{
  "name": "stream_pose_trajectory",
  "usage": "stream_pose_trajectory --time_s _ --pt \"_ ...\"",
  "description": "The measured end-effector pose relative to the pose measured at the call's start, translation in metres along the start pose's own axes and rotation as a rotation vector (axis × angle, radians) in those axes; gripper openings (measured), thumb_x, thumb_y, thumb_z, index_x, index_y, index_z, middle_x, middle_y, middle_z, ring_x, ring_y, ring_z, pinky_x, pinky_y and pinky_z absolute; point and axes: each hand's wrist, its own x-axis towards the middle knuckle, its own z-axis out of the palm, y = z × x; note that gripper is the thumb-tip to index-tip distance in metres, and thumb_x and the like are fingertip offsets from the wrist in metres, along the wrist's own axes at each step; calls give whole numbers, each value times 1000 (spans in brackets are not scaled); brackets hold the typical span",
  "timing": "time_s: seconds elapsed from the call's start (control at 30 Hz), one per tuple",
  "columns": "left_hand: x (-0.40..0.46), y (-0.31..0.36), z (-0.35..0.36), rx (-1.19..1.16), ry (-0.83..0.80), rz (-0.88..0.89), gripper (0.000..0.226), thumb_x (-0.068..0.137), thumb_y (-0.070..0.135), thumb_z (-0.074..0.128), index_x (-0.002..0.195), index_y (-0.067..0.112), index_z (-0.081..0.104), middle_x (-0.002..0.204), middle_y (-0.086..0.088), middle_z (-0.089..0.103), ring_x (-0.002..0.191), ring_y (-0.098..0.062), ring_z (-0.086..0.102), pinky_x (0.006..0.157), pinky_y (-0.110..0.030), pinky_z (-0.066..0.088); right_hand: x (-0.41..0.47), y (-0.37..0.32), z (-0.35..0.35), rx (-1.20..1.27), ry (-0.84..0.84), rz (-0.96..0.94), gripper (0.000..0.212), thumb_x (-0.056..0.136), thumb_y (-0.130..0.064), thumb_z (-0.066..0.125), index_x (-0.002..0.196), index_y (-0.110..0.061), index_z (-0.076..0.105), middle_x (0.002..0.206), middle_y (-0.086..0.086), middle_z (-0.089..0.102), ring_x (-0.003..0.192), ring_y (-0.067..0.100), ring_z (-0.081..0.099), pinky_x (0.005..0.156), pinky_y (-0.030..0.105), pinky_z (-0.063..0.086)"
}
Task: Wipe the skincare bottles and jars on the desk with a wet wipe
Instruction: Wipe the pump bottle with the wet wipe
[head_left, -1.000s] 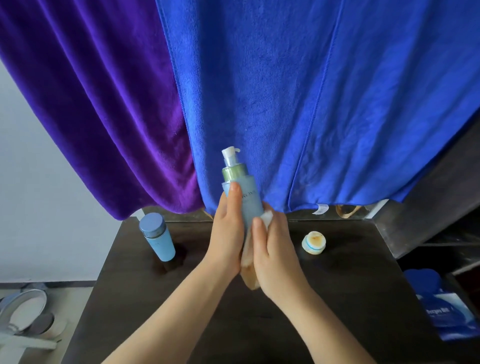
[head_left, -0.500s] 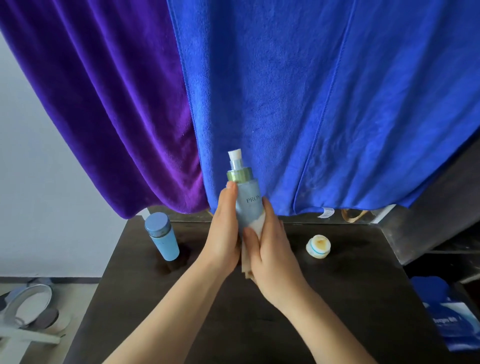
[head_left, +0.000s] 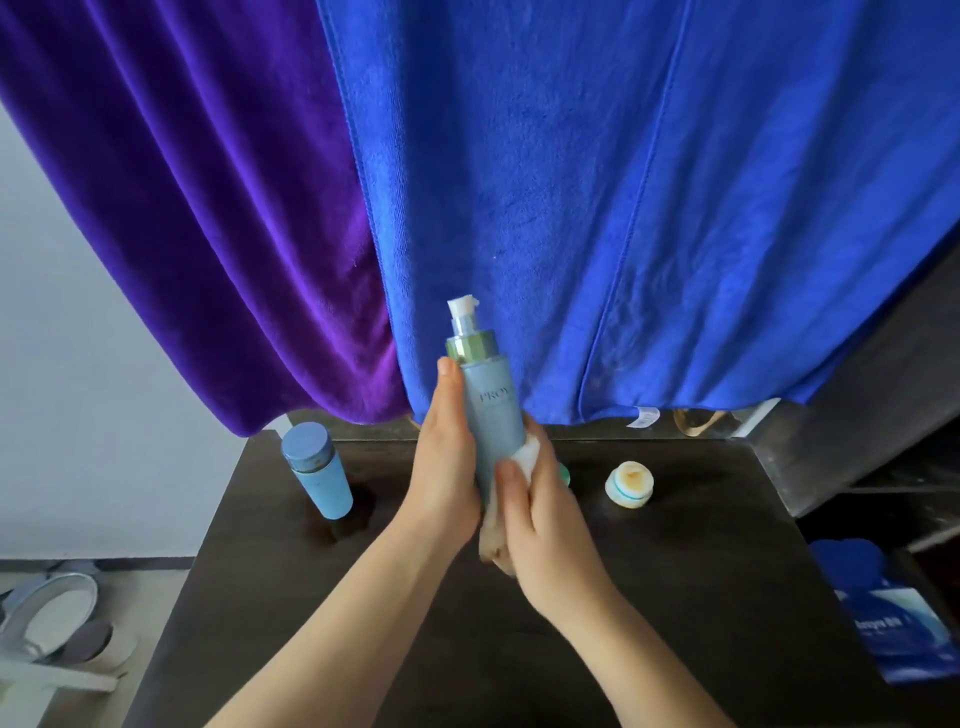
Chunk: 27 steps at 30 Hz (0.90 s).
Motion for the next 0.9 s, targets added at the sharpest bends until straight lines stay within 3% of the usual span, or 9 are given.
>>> stream_pose_trajectory --time_s 0.1,0.23,0.33,0.43,0.53,0.6,0.67,0.77,0.9 --pt "5 3 -1 -30 70 17 58 87 63 34 69 17 65 60 -2 66 54 -15 61 57 -28 51 -16 4 4 111 -23 57 11 94 -33 38 104 -35 43 90 1 62 76 1 63 66 12 46" --pt "5 7 2 -95 -13 -51 64 87 65 30 84 14 70 66 -3 69 55 -16 63 55 -27 51 -20 -3 -2 106 44 57 14 95 -33 39 83 -27 44 74 -5 54 66 0 55 61 11 42" --pt "0 3 6 27 47 39 55 89 59 36 108 13 58 84 -5 68 72 -17 64 68 -34 55 -17 0 -5 -95 122 -12 29 89 -51 37 101 -27 45 88 -8 56 80 3 56 68 19 44" --pt "-8 2 8 41 59 84 36 90 52 42 100 19 53 84 -5 56 75 -17 58 72 -36 52 -16 0 -2 -211 125 -93 56 85 -56 30 130 -22 36 117 -2 48 104 10 53 86 35 49" --pt "-16 2 5 32 -71 48 57 78 59 44 109 13 58 103 -10 67 93 -21 66 89 -39 51 -6 -16 -3 -96 108 -118 61 89 -46 30 143 -21 18 148 -9 21 140 7 21 115 35 25" --pt "-24 0 4 53 -214 46 63 79 58 41 120 13 59 117 -10 68 109 -21 64 95 -35 50 11 -33 -12 40 77 -90 58 93 -40 29 145 -22 11 145 -20 8 141 -1 2 119 37 8" --pt "-29 -4 3 75 -288 3 59 84 56 37 121 16 59 113 -7 70 106 -17 66 88 -30 53 31 -49 -24 66 48 -90 48 98 -32 30 144 -22 18 145 -18 19 140 -1 10 119 37 7" --pt "-27 -2 3 91 -212 15 46 88 50 39 109 18 64 93 -4 73 88 -15 70 75 -28 57 43 -57 -30 138 -42 -117 26 99 -29 30 121 -30 44 115 -19 53 107 -10 49 100 7 31" --pt "-16 13 8 2 -8 73 39 90 48 43 102 16 63 89 -6 71 84 -17 69 79 -32 56 24 -28 -12 180 -35 -185 40 94 -35 28 134 -34 30 133 -22 41 123 -17 36 103 6 25"
